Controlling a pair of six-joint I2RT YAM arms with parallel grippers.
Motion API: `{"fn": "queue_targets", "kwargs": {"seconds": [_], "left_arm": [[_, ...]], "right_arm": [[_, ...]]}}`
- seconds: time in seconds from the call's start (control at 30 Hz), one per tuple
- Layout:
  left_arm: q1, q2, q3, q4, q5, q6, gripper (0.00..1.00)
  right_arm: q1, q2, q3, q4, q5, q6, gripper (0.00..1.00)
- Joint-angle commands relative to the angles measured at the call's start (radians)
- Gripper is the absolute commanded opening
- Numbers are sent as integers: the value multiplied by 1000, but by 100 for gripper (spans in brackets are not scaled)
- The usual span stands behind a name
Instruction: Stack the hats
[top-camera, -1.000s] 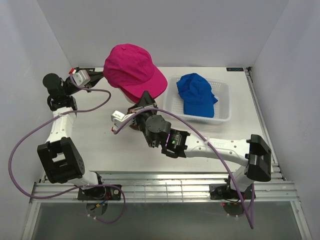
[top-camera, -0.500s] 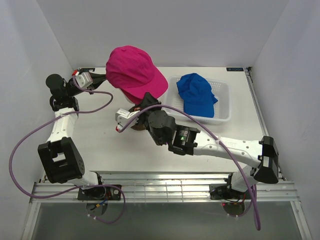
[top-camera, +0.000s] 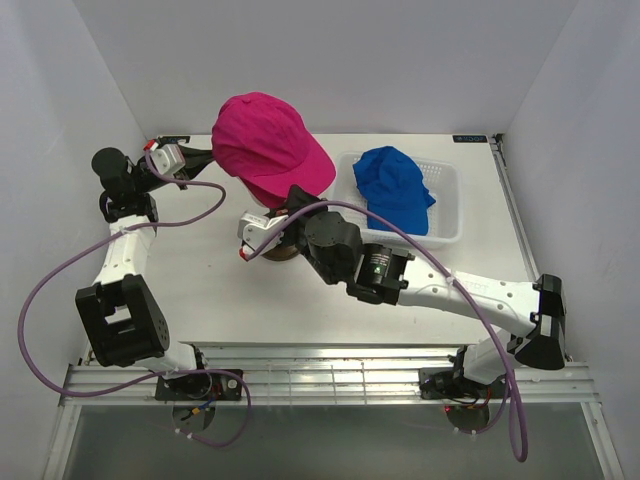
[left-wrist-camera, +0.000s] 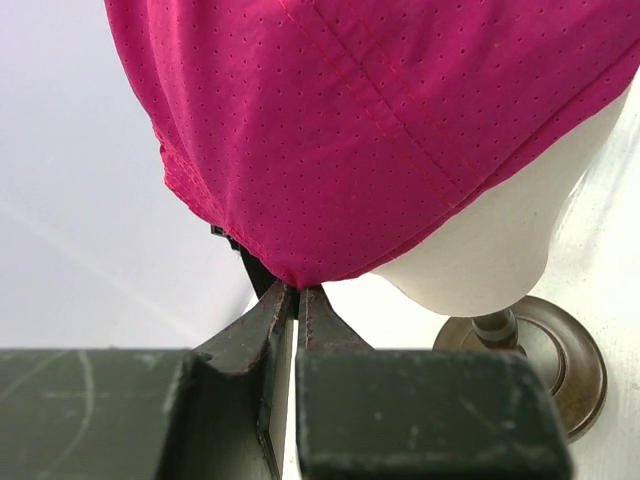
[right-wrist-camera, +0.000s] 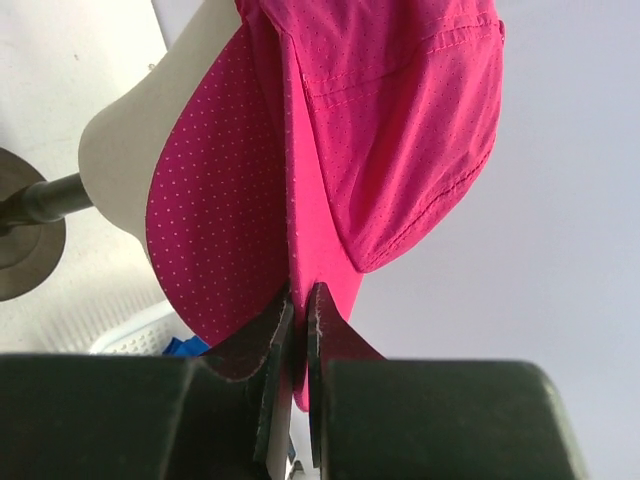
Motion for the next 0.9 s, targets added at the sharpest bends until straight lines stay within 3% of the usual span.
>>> {"fn": "queue_targets", "kwargs": {"seconds": [0.0,0.1,0.13,0.17,0.23,0.27,0.37,0.63,0.67,0.7,0.8,0.87], "left_arm": [[9,-5,-18,-55,-66,22,0],[9,-2,-9,-68,-72,30,0],[9,-1,-4,-68,-72,28,0],[9,-1,-1,-69,-72,28,0],[9,-1,4,-69,-66,24,0],[9,1,11,-69,-66,19,0],[9,-2,16,-69,-63,18,0],[9,8,39,-69,-62,1,0],[9,11,42,-69,-63,-1,0],[9,14,47,-69,-68,-4,0],[5,21,59,-69,-83,-11,0],[1,25,68,-69,-97,-21,0]], "right_arm": [[34,11,16,-182,-172,165,8],[34,29,26,-208,-175,168,8],[34,34,31,-208,-168,174,13],[34,38,42,-211,-161,187,34],[34,43,91,-231,-163,225,51],[34,40,109,-240,-174,242,64],[34,8,158,-261,-242,302,73],[-17,-110,299,-340,-540,556,82],[-57,-114,328,-369,-583,617,81],[-175,-109,359,-387,-700,779,81],[-439,-80,428,-446,-932,1051,75],[-514,-69,415,-442,-967,1119,73]]}}
